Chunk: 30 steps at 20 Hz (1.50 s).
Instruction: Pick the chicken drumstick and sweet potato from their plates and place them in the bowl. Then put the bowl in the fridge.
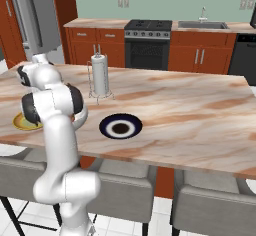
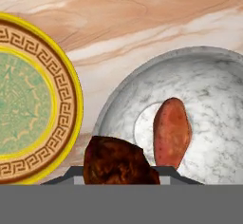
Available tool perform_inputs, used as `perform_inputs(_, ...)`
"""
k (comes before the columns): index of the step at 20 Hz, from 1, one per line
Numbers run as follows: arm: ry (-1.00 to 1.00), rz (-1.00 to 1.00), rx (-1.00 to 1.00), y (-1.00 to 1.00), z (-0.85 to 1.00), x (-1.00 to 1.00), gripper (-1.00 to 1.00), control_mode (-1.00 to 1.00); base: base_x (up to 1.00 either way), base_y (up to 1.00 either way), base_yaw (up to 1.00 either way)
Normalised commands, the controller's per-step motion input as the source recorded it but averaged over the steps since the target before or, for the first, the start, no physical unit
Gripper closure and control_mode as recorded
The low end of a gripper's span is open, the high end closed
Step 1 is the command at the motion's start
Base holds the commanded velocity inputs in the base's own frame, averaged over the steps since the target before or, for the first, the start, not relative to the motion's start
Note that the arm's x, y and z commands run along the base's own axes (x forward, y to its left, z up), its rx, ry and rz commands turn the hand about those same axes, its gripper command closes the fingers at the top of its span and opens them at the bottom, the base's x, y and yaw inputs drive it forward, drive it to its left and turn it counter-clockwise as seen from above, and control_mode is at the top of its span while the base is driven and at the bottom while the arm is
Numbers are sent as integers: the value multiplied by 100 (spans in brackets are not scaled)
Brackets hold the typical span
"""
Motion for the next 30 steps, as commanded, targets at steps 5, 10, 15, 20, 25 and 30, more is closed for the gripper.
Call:
perform_inputs(5,0,2,15,-58,-30,-10,100,-100,0,0,0)
perform_inputs(10,0,0,15,-25,-32,1,100,-100,0,0,0)
perform_inputs(15,0,-5,16,0,-20,6,100,-100,0,0,0)
perform_inputs(20,6,-7,2,15,-8,17,100,-100,0,0,0)
perform_inputs(25,14,-5,0,16,0,28,100,-100,0,0,0)
perform_inputs(30,11,-3,0,14,-7,29,100,-100,0,0,0)
